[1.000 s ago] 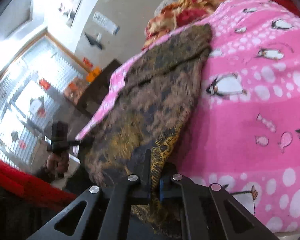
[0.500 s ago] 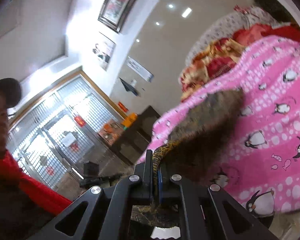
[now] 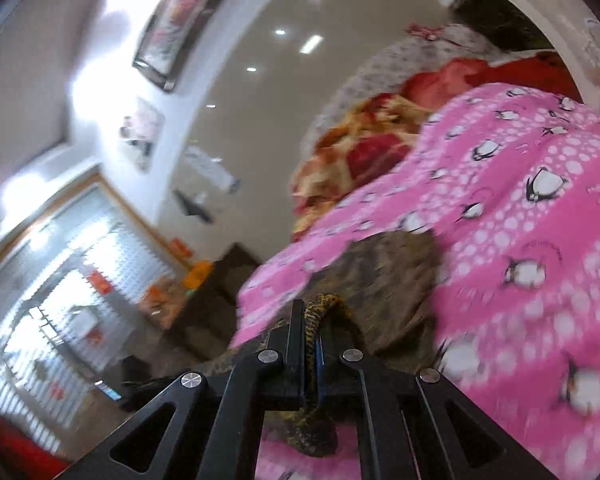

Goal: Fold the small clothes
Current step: 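Lift the held shirt end with both tools and lay it over the body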

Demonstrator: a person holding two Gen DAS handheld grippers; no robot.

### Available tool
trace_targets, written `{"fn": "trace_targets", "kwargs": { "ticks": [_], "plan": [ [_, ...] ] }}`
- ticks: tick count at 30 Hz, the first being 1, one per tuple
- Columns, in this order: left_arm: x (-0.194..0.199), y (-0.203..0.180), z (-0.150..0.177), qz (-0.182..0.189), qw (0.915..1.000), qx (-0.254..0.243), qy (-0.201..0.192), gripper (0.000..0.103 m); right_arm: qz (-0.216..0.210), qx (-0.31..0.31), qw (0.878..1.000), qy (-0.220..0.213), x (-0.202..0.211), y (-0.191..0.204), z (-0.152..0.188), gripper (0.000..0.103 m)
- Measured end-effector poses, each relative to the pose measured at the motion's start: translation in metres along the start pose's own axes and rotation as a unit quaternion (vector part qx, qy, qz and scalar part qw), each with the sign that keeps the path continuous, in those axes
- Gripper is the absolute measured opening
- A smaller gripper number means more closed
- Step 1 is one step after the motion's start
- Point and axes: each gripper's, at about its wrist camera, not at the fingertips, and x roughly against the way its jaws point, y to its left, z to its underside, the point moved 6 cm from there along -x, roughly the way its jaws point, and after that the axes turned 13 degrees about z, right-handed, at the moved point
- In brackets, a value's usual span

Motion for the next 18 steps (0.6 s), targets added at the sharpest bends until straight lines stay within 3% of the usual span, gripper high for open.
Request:
{"fn": "trace_targets", "kwargs": {
  "ticks": [8, 13, 18],
  "plan": [
    [-0.097, 0.068, -0.066, -0.069, 0.9965, -0.004, 0.047, 0.003, 0.099, -0.020, 0.994, 0.043, -0.140, -0.038, -0.058, 0.003],
    [-0.144, 0.104, -0.069, -0.106, 0.9899, -0.009, 0.093, 0.004, 0.158, -0.015, 0.985, 0.073, -0.193, -0.063, -0.067, 0.003],
    [-0.170, 0.132, -0.056, -0.122, 0.9845, -0.005, 0.126, 0.007, 0.187, -0.012, 0.976, 0.107, -0.220, -0.087, -0.058, 0.003]
  ]
}}
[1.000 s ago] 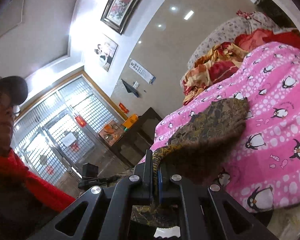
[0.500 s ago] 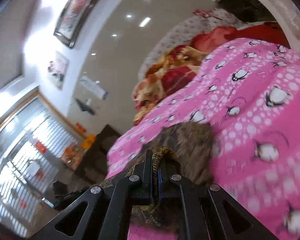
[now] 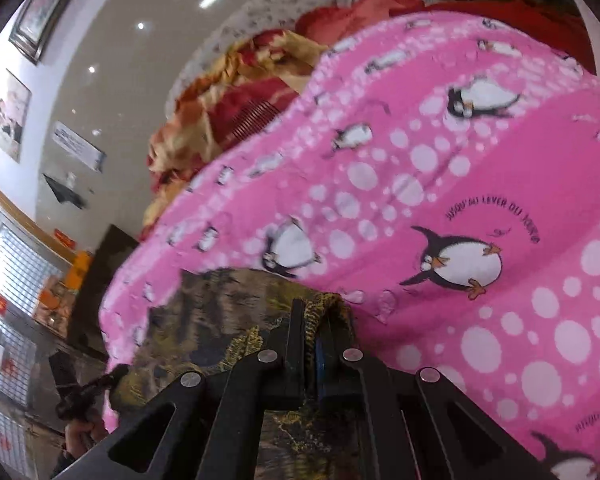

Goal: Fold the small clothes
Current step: 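Lift the held shirt end with both tools and lay it over the body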

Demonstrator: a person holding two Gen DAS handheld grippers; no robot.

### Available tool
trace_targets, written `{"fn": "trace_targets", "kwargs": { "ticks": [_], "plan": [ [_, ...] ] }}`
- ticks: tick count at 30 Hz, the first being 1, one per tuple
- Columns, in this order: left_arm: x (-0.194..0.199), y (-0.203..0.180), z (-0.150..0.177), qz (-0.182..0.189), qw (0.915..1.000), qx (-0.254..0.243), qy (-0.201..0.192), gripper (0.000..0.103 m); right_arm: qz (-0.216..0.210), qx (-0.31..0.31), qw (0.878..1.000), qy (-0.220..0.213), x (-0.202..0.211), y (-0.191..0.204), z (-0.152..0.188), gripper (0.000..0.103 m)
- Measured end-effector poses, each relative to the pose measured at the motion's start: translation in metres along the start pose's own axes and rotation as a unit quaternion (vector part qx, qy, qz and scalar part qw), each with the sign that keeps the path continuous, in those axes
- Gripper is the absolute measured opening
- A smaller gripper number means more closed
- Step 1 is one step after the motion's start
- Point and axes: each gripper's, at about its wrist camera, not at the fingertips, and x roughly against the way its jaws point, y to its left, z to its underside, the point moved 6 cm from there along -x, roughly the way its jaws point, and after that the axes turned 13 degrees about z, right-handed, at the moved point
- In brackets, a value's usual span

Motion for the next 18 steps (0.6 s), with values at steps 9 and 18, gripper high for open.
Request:
{"fn": "trace_targets", "kwargs": {
  "ticks": [9, 18],
  "plan": [
    [0.029, 0.003, -0.004, 0.011, 0.9997, -0.005, 0.020, 0.032, -0.020, -0.041, 0.998, 0.030, 0.011, -0.024, 0.005, 0.007],
    [0.083, -0.092, 0.037, -0.003, 0.9916, -0.120, -0.047, 0.067, 0.025, 0.153, 0.987, -0.044, 0.100, 0.044, 0.032, 0.009]
  ]
}}
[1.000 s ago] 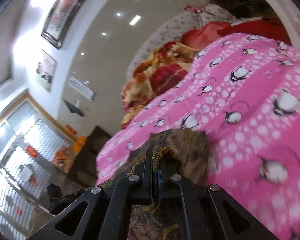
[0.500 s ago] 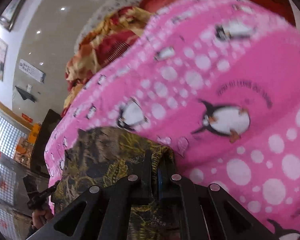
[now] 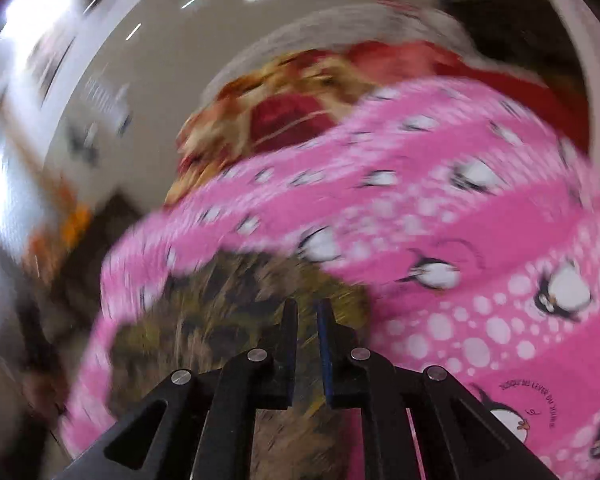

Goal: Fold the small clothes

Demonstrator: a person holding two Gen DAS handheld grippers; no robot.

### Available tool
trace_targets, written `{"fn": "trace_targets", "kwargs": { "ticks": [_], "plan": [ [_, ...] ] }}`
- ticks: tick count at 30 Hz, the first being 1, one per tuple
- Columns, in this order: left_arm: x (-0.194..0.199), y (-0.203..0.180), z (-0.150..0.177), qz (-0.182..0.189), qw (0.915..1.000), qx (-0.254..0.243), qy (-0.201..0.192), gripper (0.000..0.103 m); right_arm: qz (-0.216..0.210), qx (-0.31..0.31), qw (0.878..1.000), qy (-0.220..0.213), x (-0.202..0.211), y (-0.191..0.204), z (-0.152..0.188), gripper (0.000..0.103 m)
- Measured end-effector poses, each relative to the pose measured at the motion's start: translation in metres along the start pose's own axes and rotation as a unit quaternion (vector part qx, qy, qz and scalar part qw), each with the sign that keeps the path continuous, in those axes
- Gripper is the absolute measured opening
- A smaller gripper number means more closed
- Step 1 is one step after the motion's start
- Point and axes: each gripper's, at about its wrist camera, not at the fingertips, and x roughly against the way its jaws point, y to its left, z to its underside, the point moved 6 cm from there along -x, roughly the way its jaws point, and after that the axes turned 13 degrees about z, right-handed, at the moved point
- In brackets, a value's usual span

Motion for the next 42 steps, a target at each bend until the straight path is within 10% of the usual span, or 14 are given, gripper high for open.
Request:
{"fn": "trace_targets", "kwargs": {
  "ticks": [5, 12, 17, 23, 26, 35, 38, 42],
  "plan": [
    [-0.069, -0.012, 0.067, -0.060, 0.9909, -0.009, 0.120, 0.070, 0.080, 0.111, 0.984, 0.111, -0.046, 0.044, 0.052, 0.008],
    [-0.062, -0.011, 0.071, -0.101, 0.9915, 0.029, 0.077, 0.070, 0.119, 0.125, 0.978, 0.113, -0.082, 0.036, 0.048, 0.008],
    [-0.081, 0.002, 0.031, -0.105, 0.9871, 0.086, 0.085, 0.072, 0.117, 0.115, 0.978, 0.129, -0.105, 0.035, 0.025, 0.009],
    [-0.080, 0.062, -0.063, -0.121, 0.9748, 0.187, 0.006, 0.072, 0.099, 0.110, 0.986, 0.071, -0.109, 0.057, -0.049, 0.009],
    [-0.061, 0.080, -0.075, -0.134, 0.9598, 0.245, -0.026, 0.072, 0.089, 0.084, 0.992, 0.018, -0.092, 0.062, -0.083, 0.030],
    [-0.100, 0.044, -0.065, -0.107, 0.9849, 0.127, -0.048, 0.072, 0.101, 0.052, 0.993, 0.014, -0.114, 0.077, -0.051, 0.039],
    [-0.125, 0.061, -0.029, -0.115, 0.9852, 0.126, -0.014, 0.072, 0.148, 0.076, 0.985, 0.052, -0.145, 0.063, -0.026, 0.040],
    [-0.095, 0.071, -0.010, -0.083, 0.9807, 0.167, -0.061, 0.072, 0.096, 0.028, 0.994, 0.054, -0.151, 0.043, -0.020, 0.051]
  ]
}}
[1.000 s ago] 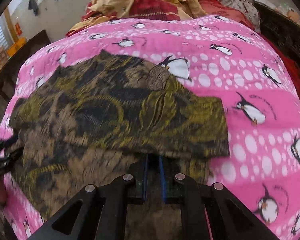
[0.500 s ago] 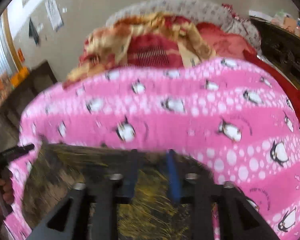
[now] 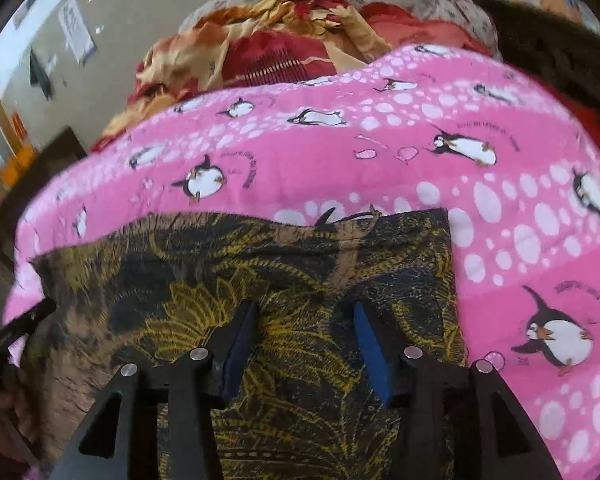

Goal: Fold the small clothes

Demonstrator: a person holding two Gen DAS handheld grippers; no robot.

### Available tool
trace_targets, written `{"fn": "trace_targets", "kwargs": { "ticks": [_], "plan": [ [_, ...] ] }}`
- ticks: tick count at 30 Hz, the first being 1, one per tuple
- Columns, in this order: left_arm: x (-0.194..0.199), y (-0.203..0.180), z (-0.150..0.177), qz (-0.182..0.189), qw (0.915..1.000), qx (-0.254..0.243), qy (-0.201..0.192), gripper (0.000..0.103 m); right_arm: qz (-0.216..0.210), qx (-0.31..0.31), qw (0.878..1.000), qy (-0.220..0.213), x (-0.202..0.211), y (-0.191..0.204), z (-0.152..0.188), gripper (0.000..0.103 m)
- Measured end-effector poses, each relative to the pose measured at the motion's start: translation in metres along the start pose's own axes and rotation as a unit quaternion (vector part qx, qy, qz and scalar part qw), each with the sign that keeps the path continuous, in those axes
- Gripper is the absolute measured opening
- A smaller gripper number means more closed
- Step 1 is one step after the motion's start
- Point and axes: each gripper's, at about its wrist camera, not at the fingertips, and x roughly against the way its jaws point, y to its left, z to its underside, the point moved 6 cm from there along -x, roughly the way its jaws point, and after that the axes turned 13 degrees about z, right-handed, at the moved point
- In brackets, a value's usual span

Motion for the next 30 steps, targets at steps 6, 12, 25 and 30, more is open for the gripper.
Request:
{"fn": "trace_targets", "kwargs": {
  "ticks": [6, 12, 25, 30],
  "plan": [
    [-0.002, 0.001, 0.001, -0.009, 1.0000, -0.004, 0.000, 0.072, -0.006, 0.017, 1.000, 0.010, -0.003, 0.006, -0.002, 0.070],
    [-0.004, -0.001, 0.003, -0.004, 1.0000, -0.002, 0.001, 0.073, 0.014, 0.083, 0.996, 0.034, -0.012, 0.028, 0.002, 0.095],
    [0.095, -0.062, 0.066, 0.074, 0.9942, -0.078, -0.001, 0.073, 0.051, 0.089, 0.994, -0.044, 0.122, 0.044, 0.072, 0.064],
    [0.050, -0.087, 0.131, 0.048, 0.9804, -0.134, 0.137, 0.073, 0.074, 0.074, 0.994, 0.010, 0.100, 0.027, 0.135, 0.066]
  ]
}}
